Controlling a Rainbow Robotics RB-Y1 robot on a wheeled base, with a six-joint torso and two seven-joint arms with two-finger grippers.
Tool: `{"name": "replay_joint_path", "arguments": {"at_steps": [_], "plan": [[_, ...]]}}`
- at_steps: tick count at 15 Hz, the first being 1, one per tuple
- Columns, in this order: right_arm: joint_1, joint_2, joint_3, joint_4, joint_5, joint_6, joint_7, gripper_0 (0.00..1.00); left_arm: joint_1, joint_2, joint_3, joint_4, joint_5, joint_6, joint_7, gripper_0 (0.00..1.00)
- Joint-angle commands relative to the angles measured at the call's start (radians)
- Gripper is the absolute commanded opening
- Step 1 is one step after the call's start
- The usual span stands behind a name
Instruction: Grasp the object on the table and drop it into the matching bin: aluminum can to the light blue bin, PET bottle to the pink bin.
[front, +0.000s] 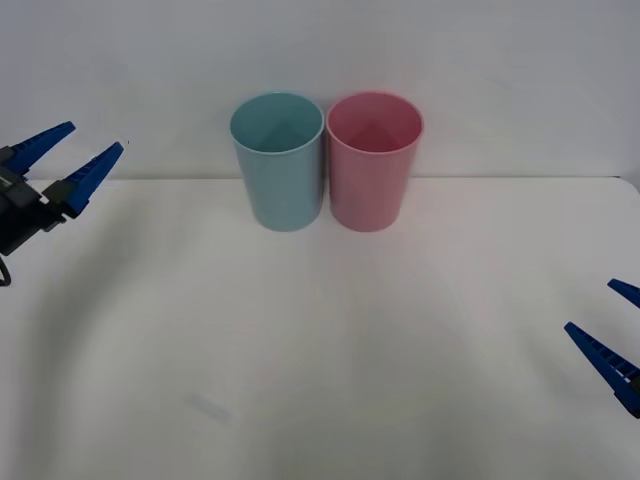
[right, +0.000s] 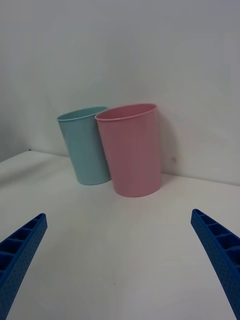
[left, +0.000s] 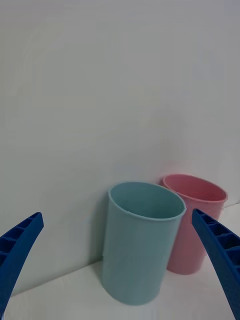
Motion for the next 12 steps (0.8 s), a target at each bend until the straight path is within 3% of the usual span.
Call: {"name": "replay_joint_path", "arguments": {"at_steps": [1,8,12], "plan": [[0.0,0.0,0.0,0.0,0.0,0.0,0.0,1.0,0.069,0.003,0.08,0.0,0.001,-0.084,-0.066,1.0],[0.0,0.0,0.0,0.0,0.0,0.0,0.0,1.0,0.264,0.052,0.138,0.0,0.1,-0.157,-0.239,1.0],[0.0,0.0,0.0,0.0,0.0,0.0,0.0,1.0,0.358,0.087,0.148,-0.001,0.176,-0.202,-0.255,1.0]]}}
